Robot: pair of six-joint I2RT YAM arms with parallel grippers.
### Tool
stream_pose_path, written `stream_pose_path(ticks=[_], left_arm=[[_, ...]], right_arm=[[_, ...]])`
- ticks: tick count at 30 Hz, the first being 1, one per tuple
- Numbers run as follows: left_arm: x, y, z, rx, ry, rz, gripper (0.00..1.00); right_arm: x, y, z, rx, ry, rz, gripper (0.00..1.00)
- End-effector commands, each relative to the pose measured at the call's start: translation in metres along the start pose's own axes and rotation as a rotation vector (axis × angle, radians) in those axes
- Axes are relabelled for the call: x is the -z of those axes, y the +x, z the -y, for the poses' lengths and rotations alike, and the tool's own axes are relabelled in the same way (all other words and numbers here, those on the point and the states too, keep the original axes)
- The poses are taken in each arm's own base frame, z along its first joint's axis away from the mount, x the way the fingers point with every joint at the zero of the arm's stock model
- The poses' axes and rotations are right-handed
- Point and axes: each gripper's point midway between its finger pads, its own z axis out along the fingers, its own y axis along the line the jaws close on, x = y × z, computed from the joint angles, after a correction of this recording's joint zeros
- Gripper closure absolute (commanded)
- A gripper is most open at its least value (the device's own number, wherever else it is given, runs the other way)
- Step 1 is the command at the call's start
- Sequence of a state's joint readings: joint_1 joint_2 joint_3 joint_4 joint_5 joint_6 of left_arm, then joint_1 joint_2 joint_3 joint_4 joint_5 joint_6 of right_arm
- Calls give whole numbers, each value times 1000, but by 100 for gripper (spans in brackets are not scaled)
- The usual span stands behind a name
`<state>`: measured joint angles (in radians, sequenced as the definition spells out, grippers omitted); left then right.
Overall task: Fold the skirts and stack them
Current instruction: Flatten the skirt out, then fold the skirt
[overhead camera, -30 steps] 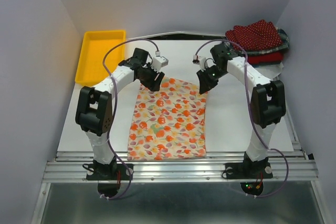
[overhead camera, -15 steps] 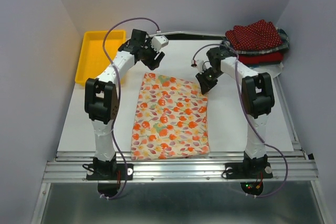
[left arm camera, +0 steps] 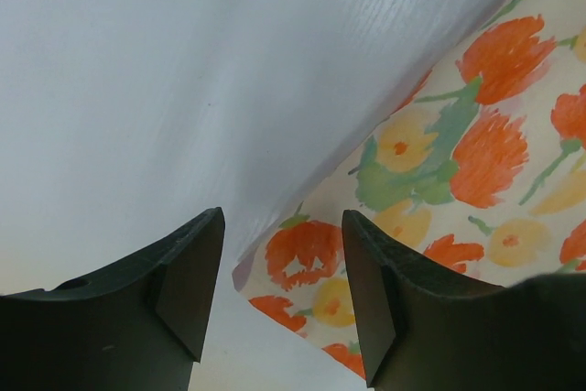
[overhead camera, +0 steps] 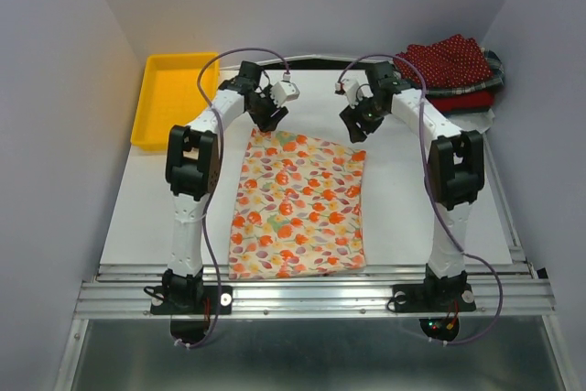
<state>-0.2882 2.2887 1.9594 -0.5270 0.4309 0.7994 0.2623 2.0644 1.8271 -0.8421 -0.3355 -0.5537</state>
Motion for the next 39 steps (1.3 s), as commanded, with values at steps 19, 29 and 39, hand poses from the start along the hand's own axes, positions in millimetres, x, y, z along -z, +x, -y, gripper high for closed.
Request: stream_pose_path(ticks=[19, 29, 39], left_arm=[[12, 10, -16, -43, 26, 23, 33], [-6, 39, -2, -43, 109, -46, 44], [17, -4, -48, -35, -67, 76, 86]], right_arm=[[-63, 57, 9, 67, -63, -156, 62], [-65, 59, 14, 81, -49, -169, 99], [-51, 16, 65, 66, 180, -77, 99]])
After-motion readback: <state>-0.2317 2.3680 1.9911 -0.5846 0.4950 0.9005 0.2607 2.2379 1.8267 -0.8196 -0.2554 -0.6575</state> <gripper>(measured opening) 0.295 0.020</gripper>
